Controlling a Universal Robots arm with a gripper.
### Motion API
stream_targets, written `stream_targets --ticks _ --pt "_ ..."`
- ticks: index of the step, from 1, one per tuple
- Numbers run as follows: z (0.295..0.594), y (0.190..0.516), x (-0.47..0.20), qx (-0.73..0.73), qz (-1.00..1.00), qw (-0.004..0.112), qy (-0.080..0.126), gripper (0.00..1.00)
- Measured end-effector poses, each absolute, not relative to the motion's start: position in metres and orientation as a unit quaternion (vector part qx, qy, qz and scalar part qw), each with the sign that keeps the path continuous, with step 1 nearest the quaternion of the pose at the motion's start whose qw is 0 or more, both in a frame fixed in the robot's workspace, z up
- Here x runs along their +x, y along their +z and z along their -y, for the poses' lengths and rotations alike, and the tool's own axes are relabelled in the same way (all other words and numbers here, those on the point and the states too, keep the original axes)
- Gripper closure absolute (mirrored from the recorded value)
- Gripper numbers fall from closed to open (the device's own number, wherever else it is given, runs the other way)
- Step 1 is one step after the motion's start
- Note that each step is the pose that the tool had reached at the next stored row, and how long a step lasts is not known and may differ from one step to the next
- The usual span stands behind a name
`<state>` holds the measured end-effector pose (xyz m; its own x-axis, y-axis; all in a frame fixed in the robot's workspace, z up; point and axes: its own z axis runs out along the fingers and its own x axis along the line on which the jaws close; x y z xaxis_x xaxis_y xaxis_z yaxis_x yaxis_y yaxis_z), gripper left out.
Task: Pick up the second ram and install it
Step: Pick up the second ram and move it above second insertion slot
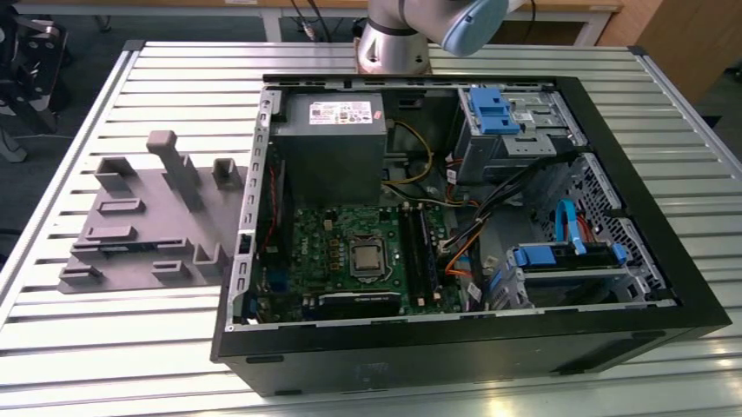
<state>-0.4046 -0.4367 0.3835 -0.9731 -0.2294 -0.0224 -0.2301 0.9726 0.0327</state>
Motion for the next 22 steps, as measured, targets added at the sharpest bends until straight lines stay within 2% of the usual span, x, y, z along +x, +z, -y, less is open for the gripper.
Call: stream_targets --ticks 22 --pt "0.4367 0.3835 -0.4046 -0.149 -0.989 0.009 0.018 0.89"
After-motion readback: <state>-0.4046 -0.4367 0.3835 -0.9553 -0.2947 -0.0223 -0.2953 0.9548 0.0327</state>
